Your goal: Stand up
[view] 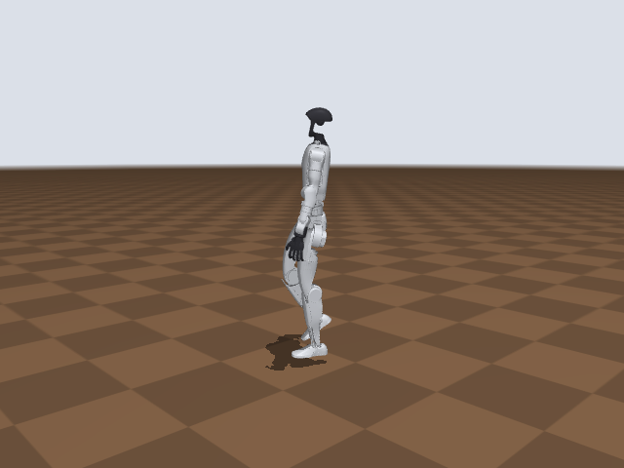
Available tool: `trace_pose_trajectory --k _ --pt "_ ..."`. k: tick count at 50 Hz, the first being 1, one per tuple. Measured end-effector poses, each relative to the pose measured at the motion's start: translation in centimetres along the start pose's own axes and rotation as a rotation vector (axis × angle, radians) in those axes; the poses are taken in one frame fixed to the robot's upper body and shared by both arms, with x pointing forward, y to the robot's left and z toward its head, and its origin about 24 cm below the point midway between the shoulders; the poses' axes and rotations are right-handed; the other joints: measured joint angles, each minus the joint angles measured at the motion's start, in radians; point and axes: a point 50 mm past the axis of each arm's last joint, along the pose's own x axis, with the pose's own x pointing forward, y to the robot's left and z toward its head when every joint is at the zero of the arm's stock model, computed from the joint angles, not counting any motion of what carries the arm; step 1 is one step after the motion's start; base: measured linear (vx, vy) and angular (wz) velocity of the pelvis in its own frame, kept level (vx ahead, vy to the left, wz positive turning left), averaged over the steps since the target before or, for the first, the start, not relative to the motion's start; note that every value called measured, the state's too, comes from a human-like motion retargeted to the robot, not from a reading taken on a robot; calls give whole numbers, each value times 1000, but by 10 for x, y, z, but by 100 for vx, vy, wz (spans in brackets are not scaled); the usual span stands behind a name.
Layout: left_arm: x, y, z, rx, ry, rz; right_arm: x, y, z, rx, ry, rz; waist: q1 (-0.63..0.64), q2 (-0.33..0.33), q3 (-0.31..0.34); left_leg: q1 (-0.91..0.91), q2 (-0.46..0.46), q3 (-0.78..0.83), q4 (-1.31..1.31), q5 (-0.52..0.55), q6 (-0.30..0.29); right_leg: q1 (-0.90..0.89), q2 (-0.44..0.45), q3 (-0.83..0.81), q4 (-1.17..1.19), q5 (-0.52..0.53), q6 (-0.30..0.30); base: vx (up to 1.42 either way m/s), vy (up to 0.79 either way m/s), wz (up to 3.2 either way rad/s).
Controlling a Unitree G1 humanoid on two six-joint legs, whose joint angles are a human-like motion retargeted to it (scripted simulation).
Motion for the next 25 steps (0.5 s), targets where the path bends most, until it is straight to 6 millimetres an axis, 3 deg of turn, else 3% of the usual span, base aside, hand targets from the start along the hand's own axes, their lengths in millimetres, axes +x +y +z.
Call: trace_pose_trajectory --k 5,7,10,12,13,17,20,23,25 --pt "-6 23 80 81 -278 84 -1 -1 -12 61 32 -5 -108 -23 7 103 -84 -40 -37 -35 -4 -75 -121 43 -382 -20 112 68 16 84" --pt "-11 29 107 97 -368 106 -1 -2 -14 66 42 -3 -148 -51 21 167 -131 -79 -48 -54 -13 -69 -194 67 -582 -13 191 74 11 100" --pt "-19 34 135 100 -464 124 -1 -1 -14 58 50 0 -202 -75 41 263 -169 -137 -56 -81 -26 -74 -299 -16 -824 -52 282 79 7 105" --pt "-22 34 145 89 -503 127 -1 1 -15 40 50 8 -214 -57 31 297 -166 -189 -45 -82 -40 -88 -299 -72 -920 -100 306 102 -4 67" --pt "-23 35 146 86 -508 125 -1 2 -15 35 51 12 -215 -52 26 305 -158 -204 -35 -80 -54 -86 -296 -97 -919 -107 312 86 -7 50" --pt "-20 28 141 92 -495 100 -1 0 -12 22 54 14 -220 -34 -11 324 -158 -254 21 8 -90 -93 -322 -18 -794 -96 190 103 -6 80" --pt "-13 25 113 110 -410 92 -1 -1 -9 14 47 10 -231 -46 -36 344 -192 -288 124 178 -109 -55 -338 25 -771 60 154 110 -18 72" --pt "-5 17 71 133 -276 94 -1 -5 2 28 33 6 -137 -62 -40 243 -219 -212 425 439 -162 -30 -332 55 -663 14 89 92 -10 -50" --pt "-2 17 39 101 -175 98 -2 -13 26 3 -16 -14 -65 -97 -9 135 -206 -94 680 497 -163 12 -289 182 -642 -13 62 72 -5 -120"
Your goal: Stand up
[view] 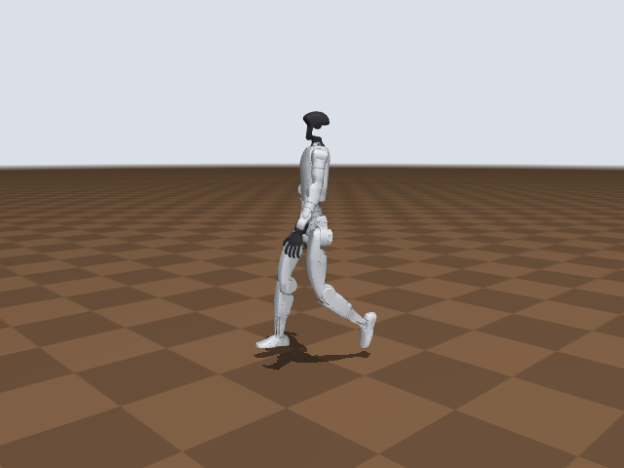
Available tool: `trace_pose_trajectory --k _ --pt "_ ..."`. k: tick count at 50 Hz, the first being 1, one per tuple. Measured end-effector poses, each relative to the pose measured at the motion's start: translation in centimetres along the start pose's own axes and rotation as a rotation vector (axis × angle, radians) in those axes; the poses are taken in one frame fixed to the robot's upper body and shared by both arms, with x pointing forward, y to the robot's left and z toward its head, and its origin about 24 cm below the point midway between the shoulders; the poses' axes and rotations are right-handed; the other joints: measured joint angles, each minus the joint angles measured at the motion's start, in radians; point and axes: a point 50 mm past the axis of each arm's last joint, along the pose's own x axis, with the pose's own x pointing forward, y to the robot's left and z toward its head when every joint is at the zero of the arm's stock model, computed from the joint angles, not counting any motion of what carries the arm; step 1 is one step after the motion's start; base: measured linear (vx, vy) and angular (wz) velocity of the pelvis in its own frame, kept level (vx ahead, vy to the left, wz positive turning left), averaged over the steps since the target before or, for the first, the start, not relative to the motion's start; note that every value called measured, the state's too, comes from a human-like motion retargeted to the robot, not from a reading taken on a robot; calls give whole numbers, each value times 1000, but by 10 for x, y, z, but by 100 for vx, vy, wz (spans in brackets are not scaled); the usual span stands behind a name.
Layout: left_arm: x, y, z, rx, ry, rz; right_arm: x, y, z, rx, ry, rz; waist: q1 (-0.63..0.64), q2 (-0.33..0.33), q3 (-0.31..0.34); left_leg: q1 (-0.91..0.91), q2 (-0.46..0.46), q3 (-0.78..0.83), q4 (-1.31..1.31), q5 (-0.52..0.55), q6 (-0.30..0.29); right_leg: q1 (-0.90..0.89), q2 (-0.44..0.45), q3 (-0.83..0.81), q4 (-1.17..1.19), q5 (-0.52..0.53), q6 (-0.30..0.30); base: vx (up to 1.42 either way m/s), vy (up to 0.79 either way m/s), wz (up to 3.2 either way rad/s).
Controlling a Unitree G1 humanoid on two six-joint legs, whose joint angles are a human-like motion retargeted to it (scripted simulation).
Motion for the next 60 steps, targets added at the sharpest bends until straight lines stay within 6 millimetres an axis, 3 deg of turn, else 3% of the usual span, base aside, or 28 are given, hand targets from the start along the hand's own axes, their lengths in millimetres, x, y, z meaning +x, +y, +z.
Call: trace_pose_trajectory --k 2,5,8,13,15,19,21,23,25,27,28,30,32,35,38,39,40,42,43,45,47,48,50,52,55,57,58,60 --pt "-7 -1 -34 -62 111 -3 -3 -10 36 -46 -84 -40 5 -22 33 -114 13 30 174 -41 2 38 -16 -51 16 -13 -36 56 -4 -68" --pt "-22 -7 -82 -148 264 -9 -13 -22 94 -94 -265 -110 -11 -5 62 -305 57 19 319 -256 59 64 34 -42 52 -44 -76 48 0 -25" --pt "-37 -17 -116 -199 369 1 -31 -36 145 -108 -483 -174 28 28 77 -468 48 -20 256 -428 36 63 69 -80 103 -55 -91 49 4 -59" --pt "-47 -33 -135 -300 401 34 -80 -68 219 -200 -787 -326 145 100 146 -668 153 -1 -29 -538 58 19 169 -136 273 -115 -89 35 14 -114" --pt "-49 -37 -138 -332 404 62 -105 -82 245 -266 -878 -401 188 137 180 -746 214 -5 -223 -553 95 -13 220 -178 392 -184 -136 16 18 -109" --pt "-48 -36 -137 -357 393 115 -138 -102 271 -311 -966 -481 227 217 231 -884 331 47 -462 -482 97 -65 375 -169 602 -396 -207 24 17 -54" --pt "-47 -36 -134 -364 389 138 -144 -110 273 -296 -977 -498 255 228 230 -963 403 159 -474 -521 76 -98 406 -200 713 -479 -258 43 27 -43" --pt "-45 -32 -131 -366 384 165 -145 -116 270 -259 -973 -502 294 214 222 -1058 456 201 -414 -567 142 -167 450 -220 866 -501 -271 33 11 -46" --pt "-40 -20 -122 -375 364 220 -145 -123 266 -192 -974 -504 325 204 231 -1177 481 163 -274 -550 161 -284 522 -289 1057 -372 -248 23 -14 2" --pt "-35 -3 -109 -386 319 273 -150 -130 266 -120 -1001 -525 324 144 258 -1304 498 194 -71 -578 145 -461 539 -309 1287 -171 -159 3 -32 54" --pt "-34 6 -105 -396 303 312 -155 -131 270 -91 -1038 -536 311 120 272 -1398 513 116 -10 -541 99 -605 527 -331 1404 -212 -54 -22 -28 37" --pt "-34 20 -101 -389 313 383 -174 -139 280 -53 -1118 -577 262 117 311 -1546 523 121 151 -588 84 -852 402 -401 1444 -353 -18 -34 -12 88" --pt "-39 24 -111 -343 363 428 -184 -148 282 -47 -1144 -615 185 86 393 -1553 562 198 278 -613 69 -923 409 -332 1317 -425 42 -19 -10 201" --pt "-51 18 -133 -270 485 472 -201 -155 290 -51 -1194 -654 136 0 495 -1553 663 352 507 -720 160 -964 281 -316 1510 -663 -98 -15 -11 110" --pt "-58 15 -148 -244 578 464 -232 -173 298 -22 -1268 -709 113 -75 610 -1553 697 434 647 -743 167 -1047 306 -293 1718 -717 -93 -40 -13 112" --pt "-63 11 -154 -256 631 477 -238 -177 299 -9 -1276 -717 115 -80 637 -1553 701 454 654 -744 120 -1071 313 -304 1777 -733 -89 -52 -14 105" --pt "-68 5 -162 -272 694 493 -241 -181 298 5 -1278 -720 120 -77 661 -1553 700 472 645 -737 54 -1091 330 -325 1827 -747 -88 -72 5 199" --pt "-94 -10 -196 -288 811 531 -213 -179 282 26 -1185 -676 93 51 661 -1553 586 551 521 -514 -24 -1107 223 -482 2004 -774 -19 -82 17 319" --pt "-101 -8 -204 -261 805 563 -206 -180 276 37 -1164 -670 95 110 661 -1553 589 575 449 -395 -24 -1107 185 -581 2053 -783 -23 -66 -3 275" --pt "-120 1 -221 -145 825 675 -199 -185 267 59 -1133 -673 125 191 661 -1552 599 601 338 -312 -24 -1107 121 -693 2114 -784 -38 -52 -17 165" --pt "-129 21 -178 -103 545 1524 -195 -210 238 128 -1080 -722 235 311 661 -1531 625 548 317 -289 -24 -1107 89 -766 2160 -703 -19 7 -29 130" --pt "-120 18 -138 -122 208 1701 -200 -232 216 157 -1050 -782 297 402 661 -1483 651 520 299 -255 -24 -1107 75 -781 2175 -651 29 66 -18 127" --pt "-131 18 -141 -90 71 1575 -240 -258 212 96 -1102 -908 277 546 661 -1330 888 729 278 -280 -24 -1107 17 -892 2092 -486 98 47 4 112" --pt "-125 11 -141 -45 261 1527 -235 -245 226 92 -1122 -908 178 455 661 -1372 689 639 325 -240 -24 -1107 58 -610 1909 -368 252 -6 1 161" --pt "-113 24 -110 -15 158 1581 -246 -233 242 240 -1298 -957 121 485 630 -1441 483 540 362 -264 -24 -1107 200 -192 1488 -296 251 -20 10 111" --pt "-99 48 -76 1 10 1573 -266 -242 233 332 -1420 -1088 221 478 552 -1457 407 558 388 -292 -24 -1107 36 -68 1272 -143 217 -15 49 -38" --pt "-96 56 -63 1 -53 1570 -267 -246 228 324 -1407 -1115 245 466 532 -1451 407 603 443 -315 -24 -1107 -107 -73 1197 -105 132 -9 11 10" --pt "-96 70 -43 0 -170 1582 -265 -249 226 273 -1363 -1117 267 479 486 -1443 414 667 487 -330 -24 -1107 -250 -109 1084 -117 100 -11 -18 33"
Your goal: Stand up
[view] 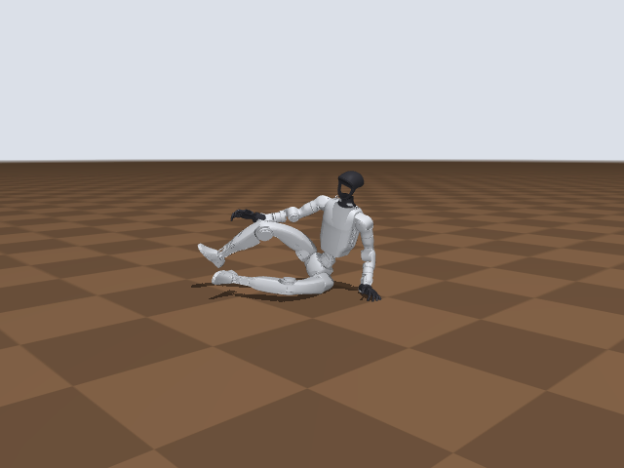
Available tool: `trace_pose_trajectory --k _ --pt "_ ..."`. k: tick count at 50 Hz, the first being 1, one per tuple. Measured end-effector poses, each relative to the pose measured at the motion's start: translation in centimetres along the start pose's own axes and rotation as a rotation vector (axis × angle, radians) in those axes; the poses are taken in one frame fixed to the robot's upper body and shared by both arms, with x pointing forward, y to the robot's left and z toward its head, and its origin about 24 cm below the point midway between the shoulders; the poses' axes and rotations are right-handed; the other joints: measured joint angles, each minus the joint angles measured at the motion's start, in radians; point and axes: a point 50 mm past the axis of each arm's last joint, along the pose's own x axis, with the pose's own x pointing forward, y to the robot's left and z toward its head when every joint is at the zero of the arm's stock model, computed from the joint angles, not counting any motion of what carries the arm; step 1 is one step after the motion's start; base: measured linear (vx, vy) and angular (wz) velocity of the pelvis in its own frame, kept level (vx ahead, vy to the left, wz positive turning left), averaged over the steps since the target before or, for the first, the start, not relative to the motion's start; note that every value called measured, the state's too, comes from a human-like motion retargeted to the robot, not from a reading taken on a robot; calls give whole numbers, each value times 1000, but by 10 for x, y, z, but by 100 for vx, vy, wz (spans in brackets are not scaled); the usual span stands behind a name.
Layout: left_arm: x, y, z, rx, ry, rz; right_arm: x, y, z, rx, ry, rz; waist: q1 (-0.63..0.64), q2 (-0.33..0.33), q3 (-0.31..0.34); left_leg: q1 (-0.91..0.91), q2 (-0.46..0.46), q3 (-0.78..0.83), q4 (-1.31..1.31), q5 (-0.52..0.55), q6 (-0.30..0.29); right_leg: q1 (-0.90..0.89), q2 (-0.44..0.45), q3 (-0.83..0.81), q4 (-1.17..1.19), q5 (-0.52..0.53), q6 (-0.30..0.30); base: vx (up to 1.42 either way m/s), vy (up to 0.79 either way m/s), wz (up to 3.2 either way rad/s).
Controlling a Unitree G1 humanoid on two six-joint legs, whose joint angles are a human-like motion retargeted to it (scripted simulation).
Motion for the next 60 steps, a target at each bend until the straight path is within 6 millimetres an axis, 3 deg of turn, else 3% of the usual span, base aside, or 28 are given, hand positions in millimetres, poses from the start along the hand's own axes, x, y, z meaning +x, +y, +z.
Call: trace_pose_trajectory --k 2,3,5,7,10,13,17,22,27,30,35,38,40,45,47,48,51,54,60 --pt "27 8 17 -82 -112 -12 -4 0 -19 -60 128 88 116 67 -49 -109 110 -150 147 -25 0 111 195 -57 -124 7 37 -12 -28 43" --pt "37 15 18 -94 -150 1 -11 14 -26 -63 176 149 112 67 -38 -109 186 -189 216 -42 0 184 242 -84 -177 19 58 0 -31 117" --pt "50 23 25 -114 -217 -16 -22 38 -33 -82 223 243 96 67 -43 -109 351 -269 311 -91 0 285 269 -180 -282 121 56 22 -32 124" --pt "51 22 42 -193 -252 -55 -25 45 -33 -143 205 294 95 67 -65 -109 397 -317 324 -97 0 332 199 -284 -326 149 59 27 -18 87" --pt "55 23 83 -364 -335 -114 -25 44 -34 -247 186 318 98 67 -119 -109 370 -365 285 -81 0 344 98 -373 -368 188 70 2 -14 85" --pt "66 37 111 -550 -355 -255 -27 38 -43 -384 216 333 121 67 -187 -109 380 -434 253 -116 0 335 75 -360 -439 214 137 -7 -9 73" --pt "71 28 120 -688 -240 -793 -33 31 -54 -606 190 391 133 67 -287 -109 354 -510 174 -49 0 292 46 -326 -475 181 152 8 -4 61" --pt "51 -3 114 -547 -184 -908 -32 27 -48 -782 76 331 168 67 -349 -109 367 -566 142 -37 0 248 37 -324 -486 176 153 -5 23 22" --pt "25 -32 123 -419 -190 -1034 -34 36 -37 -713 -13 262 185 67 -344 -109 407 -641 115 -24 0 228 61 -361 -463 169 153 -16 9 19" --pt "23 -35 136 -432 -201 -1032 -34 37 -31 -633 -28 225 161 67 -343 -109 374 -633 39 15 0 183 27 -389 -507 250 153 -21 -8 -26" --pt "43 -18 142 -445 -232 -926 -28 35 -15 -588 -104 180 192 67 -291 -109 418 -724 35 36 0 155 86 -429 -423 255 153 -18 -17 19" --pt "54 -6 146 -424 -285 -812 -23 26 -6 -627 -174 139 216 67 -280 -109 433 -752 28 45 0 140 98 -436 -365 249 153 -5 -6 -16" --pt "58 0 151 -420 -317 -760 -17 15 2 -676 -220 111 213 67 -301 -109 424 -717 -15 65 0 114 57 -452 -352 251 153 0 2 -69" --pt "68 12 147 -286 -406 -628 -15 4 4 -726 -243 105 241 67 -307 -109 461 -704 23 22 0 127 33 -494 -260 234 153 4 2 -42" --pt "73 16 142 -183 -454 -578 -15 1 1 -737 -227 121 251 67 -297 -109 475 -690 31 24 0 132 29 -518 -232 243 153 -4 -26 -3" --pt "72 19 137 -45 -524 -527 -17 1 -5 -729 -192 154 268 67 -266 -109 502 -706 53 24 0 153 41 -534 -212 250 153 -6 -30 28" --pt "73 20 134 33 -551 -500 -15 -5 -5 -747 -184 158 273 67 -265 -109 511 -684 59 14 0 178 40 -571 -199 240 153 -6 -10 -36" --pt "71 18 123 232 -614 -493 -18 -1 -16 -768 -139 199 287 66 -220 -109 547 -690 94 -3 0 248 66 -606 -196 246 153 1 -20 1" --pt "72 18 118 313 -625 -521 -21 -5 -26 -824 -99 223 276 65 -192 -109 561 -634 110 -16 0 340 102 -636 -220 243 153 0 -15 -29"
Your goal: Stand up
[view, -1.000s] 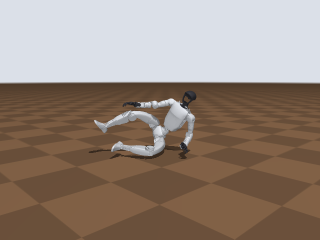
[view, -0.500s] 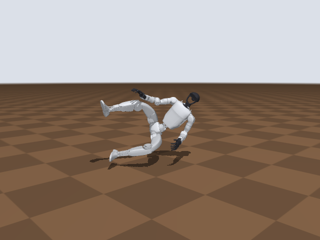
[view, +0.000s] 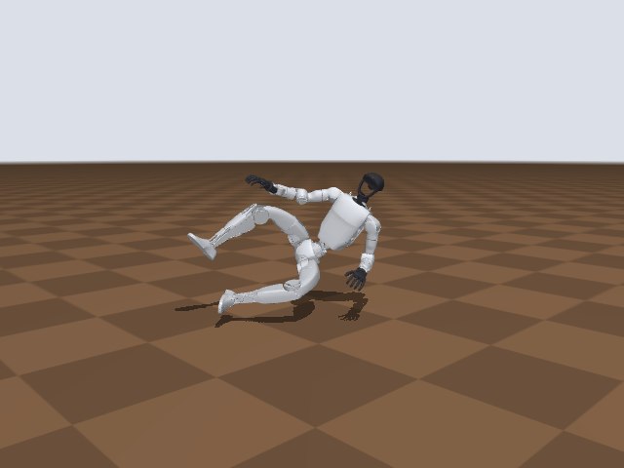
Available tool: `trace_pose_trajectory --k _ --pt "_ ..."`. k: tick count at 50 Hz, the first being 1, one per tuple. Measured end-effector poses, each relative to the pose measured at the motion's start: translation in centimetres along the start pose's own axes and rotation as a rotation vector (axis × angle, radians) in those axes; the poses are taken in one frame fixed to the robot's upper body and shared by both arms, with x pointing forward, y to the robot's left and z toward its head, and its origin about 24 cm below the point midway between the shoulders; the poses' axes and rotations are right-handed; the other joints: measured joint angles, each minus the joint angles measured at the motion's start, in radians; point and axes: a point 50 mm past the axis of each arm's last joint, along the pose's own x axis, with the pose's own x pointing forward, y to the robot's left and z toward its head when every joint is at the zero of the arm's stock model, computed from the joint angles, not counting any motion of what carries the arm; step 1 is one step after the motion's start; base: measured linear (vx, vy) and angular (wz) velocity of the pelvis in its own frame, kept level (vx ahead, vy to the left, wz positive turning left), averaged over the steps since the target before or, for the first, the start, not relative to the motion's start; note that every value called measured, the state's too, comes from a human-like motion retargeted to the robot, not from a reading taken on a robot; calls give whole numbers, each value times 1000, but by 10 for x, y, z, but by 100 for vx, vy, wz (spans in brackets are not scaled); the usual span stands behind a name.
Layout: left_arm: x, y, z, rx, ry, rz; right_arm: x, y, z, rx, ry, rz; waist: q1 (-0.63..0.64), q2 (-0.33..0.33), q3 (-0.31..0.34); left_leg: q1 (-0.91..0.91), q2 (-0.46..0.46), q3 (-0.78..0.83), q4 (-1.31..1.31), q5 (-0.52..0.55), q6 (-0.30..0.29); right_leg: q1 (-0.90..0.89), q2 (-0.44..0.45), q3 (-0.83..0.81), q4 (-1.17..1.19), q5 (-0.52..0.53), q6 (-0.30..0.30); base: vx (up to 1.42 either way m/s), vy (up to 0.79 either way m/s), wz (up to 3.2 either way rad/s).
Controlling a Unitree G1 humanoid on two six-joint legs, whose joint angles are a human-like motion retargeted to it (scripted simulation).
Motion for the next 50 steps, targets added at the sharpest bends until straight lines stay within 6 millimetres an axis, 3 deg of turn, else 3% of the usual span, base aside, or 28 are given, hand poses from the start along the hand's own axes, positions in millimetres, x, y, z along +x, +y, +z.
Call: trace_pose_trajectory --k 5,7,12,22,25,32,38,43,45,48,50 --pt "1 8 -5 47 3 15 -4 8 -5 -13 32 33 -10 -6 37 0 23 67 -1 18 0 70 32 -38 -42 14 0 0 -23 -33" --pt "-8 31 -22 120 51 84 -3 28 11 55 40 55 14 -2 158 0 84 -30 73 -31 0 198 125 -44 -68 21 0 3 -13 44" --pt "-25 61 -28 401 68 378 2 25 9 154 92 72 17 -10 251 0 -56 -4 76 8 0 218 132 -33 -70 52 0 0 0 -55" --pt "-67 12 -66 280 199 334 13 19 23 382 66 168 -70 -66 326 0 -25 169 19 46 0 101 78 15 -44 77 0 1 11 -78" --pt "-92 -10 -83 237 296 394 20 13 39 490 -3 188 -109 -131 342 0 -6 239 22 41 0 38 64 36 -23 83 0 0 4 -99" --pt "-128 -40 -98 162 438 414 26 3 60 588 -105 164 -175 -233 354 0 -12 357 -16 50 0 -72 15 95 -3 157 0 8 14 -89" --pt "-170 -63 -110 110 580 417 28 -3 83 640 -202 139 -196 -347 366 0 33 320 -31 126 0 -119 26 88 -37 309 0 13 -4 -109" --pt "-212 -73 -122 136 669 360 20 9 99 761 -251 167 -170 -457 366 0 36 171 -38 263 1 -129 85 128 -15 354 0 18 -12 -132" --pt "-227 -74 -127 156 694 332 17 13 102 815 -259 174 -175 -497 366 0 8 131 -47 334 31 -147 105 159 5 356 0 8 -10 -61" --pt "-246 -77 -131 171 726 294 12 19 108 900 -273 201 -191 -551 366 0 -63 97 -66 477 124 -173 96 188 33 357 0 6 1 -35" --pt "-257 -80 -132 178 751 272 9 21 111 949 -292 223 -209 -584 366 0 -139 62 -61 496 168 -189 92 211 50 357 0 7 10 -24"
